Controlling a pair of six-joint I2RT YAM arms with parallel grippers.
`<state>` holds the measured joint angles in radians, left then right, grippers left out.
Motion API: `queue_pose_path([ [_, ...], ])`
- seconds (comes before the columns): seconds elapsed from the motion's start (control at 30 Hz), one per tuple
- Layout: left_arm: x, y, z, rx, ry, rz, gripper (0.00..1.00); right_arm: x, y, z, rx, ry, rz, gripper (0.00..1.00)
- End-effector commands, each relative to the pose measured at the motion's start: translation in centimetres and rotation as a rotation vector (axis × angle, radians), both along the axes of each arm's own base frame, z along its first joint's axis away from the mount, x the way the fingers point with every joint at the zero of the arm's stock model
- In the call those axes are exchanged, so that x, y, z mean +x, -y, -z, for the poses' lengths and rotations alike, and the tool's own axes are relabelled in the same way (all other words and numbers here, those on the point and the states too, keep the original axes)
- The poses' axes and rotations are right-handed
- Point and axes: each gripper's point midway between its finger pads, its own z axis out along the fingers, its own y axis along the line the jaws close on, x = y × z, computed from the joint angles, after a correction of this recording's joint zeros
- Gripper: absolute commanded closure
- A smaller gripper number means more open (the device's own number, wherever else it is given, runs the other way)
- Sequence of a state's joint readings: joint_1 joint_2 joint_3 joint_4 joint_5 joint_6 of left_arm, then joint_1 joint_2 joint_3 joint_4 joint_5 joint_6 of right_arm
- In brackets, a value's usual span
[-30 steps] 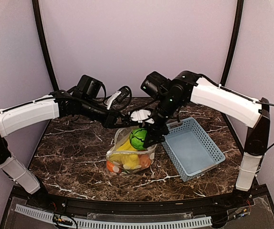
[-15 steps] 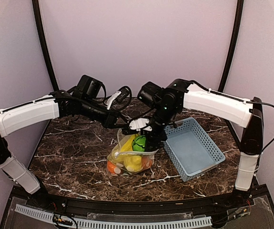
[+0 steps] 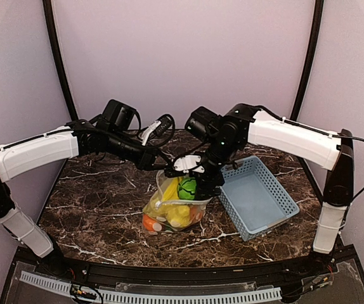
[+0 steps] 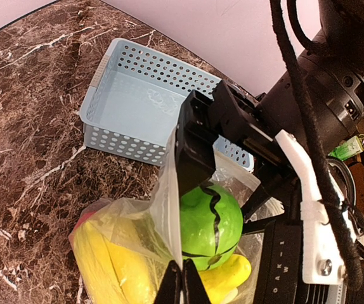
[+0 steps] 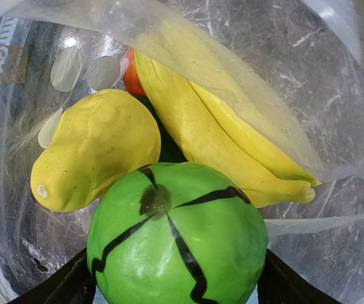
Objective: Place the food in the zip-top bag and seal the zipper
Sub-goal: Place the fake fruit in the zipper food storage bag.
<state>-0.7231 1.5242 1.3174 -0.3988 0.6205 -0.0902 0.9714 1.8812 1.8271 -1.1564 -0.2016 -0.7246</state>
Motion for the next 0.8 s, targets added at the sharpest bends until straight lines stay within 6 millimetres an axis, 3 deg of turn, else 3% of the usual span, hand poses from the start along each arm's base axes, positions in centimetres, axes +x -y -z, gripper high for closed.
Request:
queue_pose_path([
  [0.0,-0.5,-0.1,-0.4,-0.001,-0.001,0.011,0.99,-0.2,0.2,-2.0,0.038,0.034,0.004,0.12],
  [0.07,-0.4,-0.1,-0.4,-0.002,0.001,0.01,0.99,-0.3,0.2,-2.4,0.046,0.036,0.006,0.02],
  [0.27,-0.3,0.0,0.1,0.01,-0.002,0.007,0.99,-0.4,0.5,-3.6,0.07,0.055,0.007,0.01],
  [0.4,-0.1,-0.1,0.5,0.025,0.003,0.005,0.99,-0.5,0.9,-7.4,0.172,0.099,-0.007,0.01],
  [0.5,0.1,0.0,1.0,0.036,0.002,0.008,0.99,0.8,1.5,-10.1,0.247,0.108,0.039,0.01],
  [0.67,0.2,0.3,1.3,0.039,-0.013,0.013,0.99,1.8,2.5,-12.4,0.324,0.099,0.093,0.01],
  [0.77,0.5,0.4,1.0,0.036,-0.011,0.008,0.99,3.4,3.8,-13.9,0.375,0.165,0.155,0.01],
])
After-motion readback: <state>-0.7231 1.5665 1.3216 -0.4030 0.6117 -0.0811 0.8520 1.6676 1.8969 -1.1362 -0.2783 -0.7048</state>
